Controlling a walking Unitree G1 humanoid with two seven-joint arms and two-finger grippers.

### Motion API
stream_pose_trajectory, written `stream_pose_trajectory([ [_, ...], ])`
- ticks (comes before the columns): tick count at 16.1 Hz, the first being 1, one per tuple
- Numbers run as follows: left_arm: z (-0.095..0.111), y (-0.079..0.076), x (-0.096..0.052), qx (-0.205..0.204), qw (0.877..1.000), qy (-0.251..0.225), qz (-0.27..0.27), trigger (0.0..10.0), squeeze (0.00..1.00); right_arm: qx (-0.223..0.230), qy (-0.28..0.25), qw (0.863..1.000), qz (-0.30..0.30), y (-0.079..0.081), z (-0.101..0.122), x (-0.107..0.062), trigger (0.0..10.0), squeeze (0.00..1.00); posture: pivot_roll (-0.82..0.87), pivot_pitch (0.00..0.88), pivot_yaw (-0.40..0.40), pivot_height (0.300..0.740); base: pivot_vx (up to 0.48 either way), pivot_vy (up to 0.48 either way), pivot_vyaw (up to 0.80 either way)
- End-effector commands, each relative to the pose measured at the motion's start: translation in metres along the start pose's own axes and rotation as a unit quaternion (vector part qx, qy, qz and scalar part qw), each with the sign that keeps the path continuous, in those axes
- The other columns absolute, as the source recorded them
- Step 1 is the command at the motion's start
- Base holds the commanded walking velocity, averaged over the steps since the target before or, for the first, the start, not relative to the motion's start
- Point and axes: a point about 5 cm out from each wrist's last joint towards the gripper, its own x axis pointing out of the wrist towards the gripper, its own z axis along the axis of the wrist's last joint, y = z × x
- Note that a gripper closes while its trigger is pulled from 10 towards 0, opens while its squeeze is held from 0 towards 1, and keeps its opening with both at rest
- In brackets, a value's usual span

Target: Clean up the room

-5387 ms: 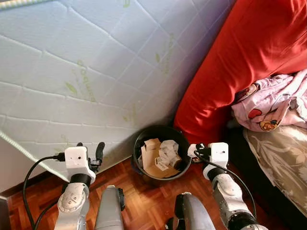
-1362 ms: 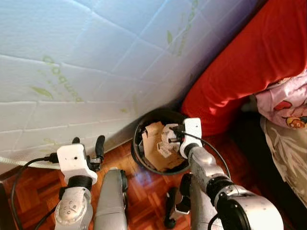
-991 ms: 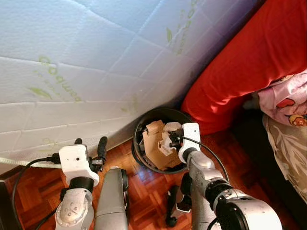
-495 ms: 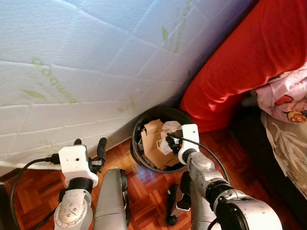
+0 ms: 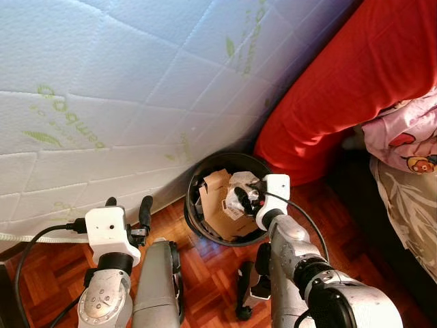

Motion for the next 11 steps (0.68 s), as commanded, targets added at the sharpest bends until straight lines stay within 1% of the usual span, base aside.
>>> stream_pose_trajectory([
  [1, -0.004, 0.002, -0.005, 0.002, 1.000, 0.015, 0.007, 10.0, 0.00, 0.072, 0.018, 0.997, -0.009, -0.002, -0.013, -0.003, 10.0, 1.00, 0.39, 0.568, -0.096, 0.611, 0.000, 0.000, 0.00],
  [2, -0.004, 0.002, -0.004, 0.002, 1.000, 0.014, 0.007, 10.0, 0.00, 0.089, 0.013, 0.996, -0.010, -0.002, -0.010, -0.002, 10.0, 1.00, 0.39, 0.567, -0.097, 0.611, 0.000, 0.000, 0.00],
  [3, -0.004, 0.002, -0.004, 0.002, 1.000, 0.014, 0.007, 10.0, 0.00, 0.072, 0.013, 0.997, -0.011, -0.001, -0.008, -0.001, 10.0, 1.00, 0.39, 0.564, -0.098, 0.611, 0.000, 0.000, 0.00],
  [4, -0.004, 0.002, -0.004, 0.002, 1.000, 0.014, 0.007, 10.0, 0.00, 0.027, 0.013, 1.000, -0.002, 0.001, -0.005, 0.000, 10.0, 1.00, 0.39, 0.563, -0.098, 0.611, 0.000, 0.000, 0.00],
  [5, -0.004, 0.002, -0.004, 0.002, 1.000, 0.013, 0.007, 10.0, 0.00, 0.002, 0.013, 1.000, 0.002, 0.003, -0.004, 0.000, 10.0, 1.00, 0.39, 0.563, -0.098, 0.611, 0.000, 0.000, 0.00],
  [6, -0.004, 0.003, -0.004, 0.002, 1.000, 0.013, 0.008, 10.0, 0.00, -0.005, 0.014, 1.000, 0.017, 0.006, -0.004, 0.001, 10.0, 1.00, 0.39, 0.563, -0.098, 0.611, 0.000, 0.000, 0.00],
  [7, -0.004, 0.003, -0.004, 0.003, 1.000, 0.013, 0.009, 10.0, 0.00, 0.087, 0.011, 0.996, 0.025, 0.009, -0.004, 0.002, 10.0, 1.00, 0.39, 0.559, -0.099, 0.611, 0.000, 0.000, 0.00],
  [8, -0.004, 0.003, -0.004, 0.003, 1.000, 0.013, 0.009, 10.0, 0.00, 0.074, 0.021, 0.996, 0.036, 0.011, -0.005, 0.002, 10.0, 1.00, 0.39, 0.560, -0.097, 0.611, 0.000, 0.000, 0.00],
  [9, -0.004, 0.003, -0.004, 0.003, 1.000, 0.013, 0.008, 10.0, 0.00, 0.015, 0.029, 0.998, 0.045, 0.013, -0.006, 0.002, 10.0, 1.00, 0.39, 0.560, -0.097, 0.611, 0.000, 0.000, 0.00],
  [10, -0.004, 0.003, -0.003, 0.003, 1.000, 0.013, 0.008, 10.0, 0.00, -0.031, 0.037, 0.997, 0.056, 0.015, -0.010, 0.001, 10.0, 1.00, 0.39, 0.558, -0.097, 0.611, 0.000, 0.000, 0.00],
  [11, -0.005, 0.003, -0.003, 0.003, 1.000, 0.014, 0.007, 10.0, 0.00, -0.050, 0.037, 0.996, 0.058, 0.016, -0.011, 0.000, 10.0, 1.00, 0.39, 0.555, -0.098, 0.611, 0.000, 0.000, 0.00],
])
